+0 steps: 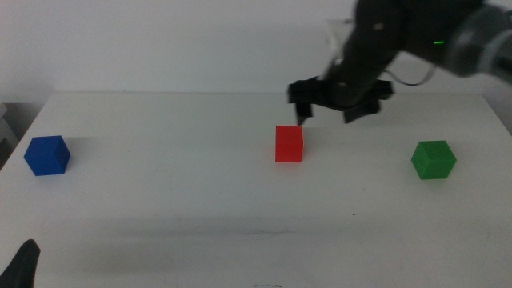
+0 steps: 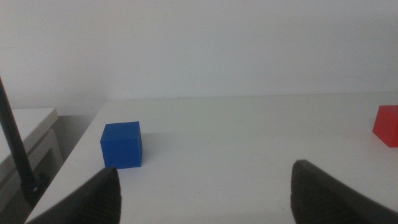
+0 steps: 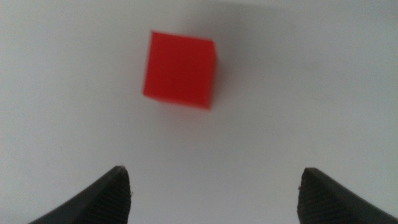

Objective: Stack red cubes first, then green, then blue cubes in a specific spot.

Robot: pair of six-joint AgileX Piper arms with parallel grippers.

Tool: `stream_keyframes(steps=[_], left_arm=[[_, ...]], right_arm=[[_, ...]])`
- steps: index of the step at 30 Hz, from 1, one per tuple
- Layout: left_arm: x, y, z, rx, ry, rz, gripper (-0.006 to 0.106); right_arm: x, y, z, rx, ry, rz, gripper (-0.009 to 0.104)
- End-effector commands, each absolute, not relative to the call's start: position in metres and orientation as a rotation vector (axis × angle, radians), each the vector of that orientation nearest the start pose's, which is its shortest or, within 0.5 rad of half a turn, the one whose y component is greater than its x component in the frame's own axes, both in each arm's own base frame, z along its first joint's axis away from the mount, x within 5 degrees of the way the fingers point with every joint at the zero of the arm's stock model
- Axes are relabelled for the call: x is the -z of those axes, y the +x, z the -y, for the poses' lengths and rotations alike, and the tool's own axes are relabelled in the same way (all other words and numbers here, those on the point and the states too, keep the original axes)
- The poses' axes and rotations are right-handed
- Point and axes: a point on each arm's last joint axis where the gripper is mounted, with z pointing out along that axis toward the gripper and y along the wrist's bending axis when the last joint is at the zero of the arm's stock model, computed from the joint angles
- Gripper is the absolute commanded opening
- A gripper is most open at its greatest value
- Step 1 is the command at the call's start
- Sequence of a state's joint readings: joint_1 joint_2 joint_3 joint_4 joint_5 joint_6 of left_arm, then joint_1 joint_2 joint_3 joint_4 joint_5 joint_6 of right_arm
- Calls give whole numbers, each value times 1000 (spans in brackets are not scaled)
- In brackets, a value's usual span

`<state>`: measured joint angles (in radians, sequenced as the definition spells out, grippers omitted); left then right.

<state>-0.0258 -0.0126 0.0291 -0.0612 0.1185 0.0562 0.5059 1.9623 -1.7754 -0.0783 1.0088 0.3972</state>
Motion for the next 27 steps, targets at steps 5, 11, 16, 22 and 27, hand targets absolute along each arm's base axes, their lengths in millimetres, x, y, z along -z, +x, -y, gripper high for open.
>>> stream_keyframes(steps=[5, 11, 16, 22, 27], left_arm=[[-202, 55, 2, 41, 15, -1522, 94], [-202, 55, 2, 41, 15, -1522, 94], [-202, 55, 2, 41, 15, -1522, 94], [-202, 55, 2, 41, 15, -1522, 94], [-202, 55, 2, 41, 15, -1522, 94]], right_arm=[[-296, 416, -234, -185, -212, -2557, 94], [-277, 440, -249, -187, -215, -2534, 94], [-257, 451, -253, -150, -225, -2539, 94], [-245, 456, -256, -152, -225, -2529, 94], [-237, 458, -257, -154, -208, -2539, 91]])
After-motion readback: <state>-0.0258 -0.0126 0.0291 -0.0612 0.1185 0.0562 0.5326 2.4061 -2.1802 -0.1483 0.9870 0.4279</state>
